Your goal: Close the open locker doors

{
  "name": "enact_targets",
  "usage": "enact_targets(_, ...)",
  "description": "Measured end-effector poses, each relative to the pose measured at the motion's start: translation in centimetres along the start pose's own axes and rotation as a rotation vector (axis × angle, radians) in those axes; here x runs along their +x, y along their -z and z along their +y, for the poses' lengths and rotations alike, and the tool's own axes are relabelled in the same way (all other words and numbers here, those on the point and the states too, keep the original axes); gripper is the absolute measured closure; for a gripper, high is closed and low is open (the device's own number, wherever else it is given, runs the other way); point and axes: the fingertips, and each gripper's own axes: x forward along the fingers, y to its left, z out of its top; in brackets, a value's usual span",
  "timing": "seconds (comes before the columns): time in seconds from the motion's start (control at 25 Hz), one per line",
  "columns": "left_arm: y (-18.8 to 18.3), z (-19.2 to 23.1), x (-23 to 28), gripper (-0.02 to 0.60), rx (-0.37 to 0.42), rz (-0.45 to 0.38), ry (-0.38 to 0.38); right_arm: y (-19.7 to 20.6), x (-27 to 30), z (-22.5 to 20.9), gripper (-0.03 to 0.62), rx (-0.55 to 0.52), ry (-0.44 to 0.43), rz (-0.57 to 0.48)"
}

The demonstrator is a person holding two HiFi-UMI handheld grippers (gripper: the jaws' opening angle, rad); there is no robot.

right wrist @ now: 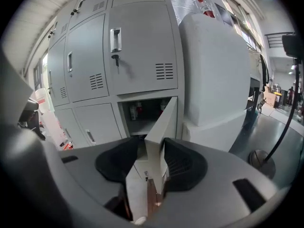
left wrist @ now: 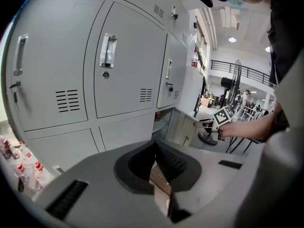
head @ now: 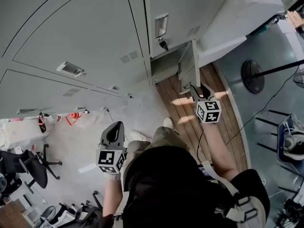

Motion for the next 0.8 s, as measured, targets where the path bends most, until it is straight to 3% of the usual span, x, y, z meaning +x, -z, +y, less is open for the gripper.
enact_targets(0.8,1.8,5.0,-4.3,0.572,-0.08,-0.026,-0.15,-2.4,5.5,8.7,0.41,-0.096,-0.159,0.021)
